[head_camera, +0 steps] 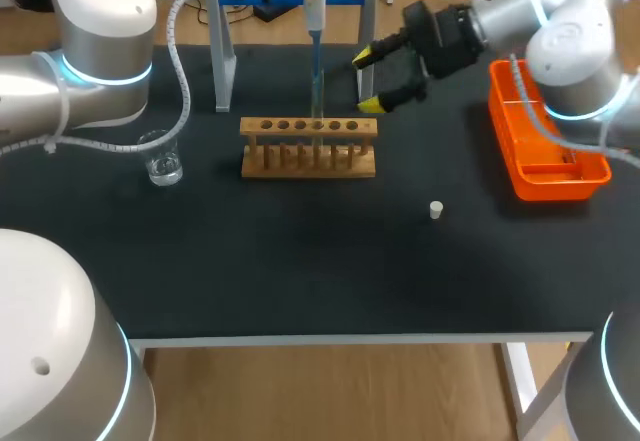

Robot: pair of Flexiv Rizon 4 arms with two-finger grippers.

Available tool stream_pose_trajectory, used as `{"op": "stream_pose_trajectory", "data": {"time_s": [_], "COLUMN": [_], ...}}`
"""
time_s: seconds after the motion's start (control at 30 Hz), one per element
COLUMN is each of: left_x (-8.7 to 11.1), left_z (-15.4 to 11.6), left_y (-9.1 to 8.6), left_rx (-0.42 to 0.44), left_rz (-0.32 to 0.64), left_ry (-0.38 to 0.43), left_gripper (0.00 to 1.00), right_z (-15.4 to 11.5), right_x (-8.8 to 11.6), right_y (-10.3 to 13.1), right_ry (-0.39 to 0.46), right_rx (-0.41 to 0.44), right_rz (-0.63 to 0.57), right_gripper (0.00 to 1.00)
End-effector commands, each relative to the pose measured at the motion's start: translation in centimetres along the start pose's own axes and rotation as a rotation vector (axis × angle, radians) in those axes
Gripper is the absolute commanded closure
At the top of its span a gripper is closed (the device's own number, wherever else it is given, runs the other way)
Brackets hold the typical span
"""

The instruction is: Invert the test tube, pick up the pipette, mount the tip to pipette, aspirate from beaker and dispense into the tube, eject the tip, return the pipette, and cap with the stopper.

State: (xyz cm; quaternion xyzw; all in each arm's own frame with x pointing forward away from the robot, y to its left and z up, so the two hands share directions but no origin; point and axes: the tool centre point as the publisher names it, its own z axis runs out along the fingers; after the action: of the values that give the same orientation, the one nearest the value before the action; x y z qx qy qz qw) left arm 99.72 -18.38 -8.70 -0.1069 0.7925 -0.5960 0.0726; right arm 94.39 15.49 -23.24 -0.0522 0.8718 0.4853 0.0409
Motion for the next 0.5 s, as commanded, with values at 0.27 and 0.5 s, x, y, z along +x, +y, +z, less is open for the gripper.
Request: {"op": "stream_pose_trajectory", "data": {"time_s": [0.27, 0.5], "left_x": [0.0, 0.0], "left_z": [0.1, 0.1], "left_y": [-0.1, -0.1], "left_rx": [-0.001, -0.001], "left_rz": [0.000, 0.000], "left_ry": [-0.002, -0.002], "left_gripper": [1.00, 1.00], "right_z": [-7.3, -10.2], "right_x": [-0.5, -1.3], "right_y": [3.4, 6.7], "right_ry": [-0.017, -0.062], "right_rx": [-0.039, -0.077], "right_rz": [0.017, 0.025], "right_gripper": [0.00, 0.00]}}
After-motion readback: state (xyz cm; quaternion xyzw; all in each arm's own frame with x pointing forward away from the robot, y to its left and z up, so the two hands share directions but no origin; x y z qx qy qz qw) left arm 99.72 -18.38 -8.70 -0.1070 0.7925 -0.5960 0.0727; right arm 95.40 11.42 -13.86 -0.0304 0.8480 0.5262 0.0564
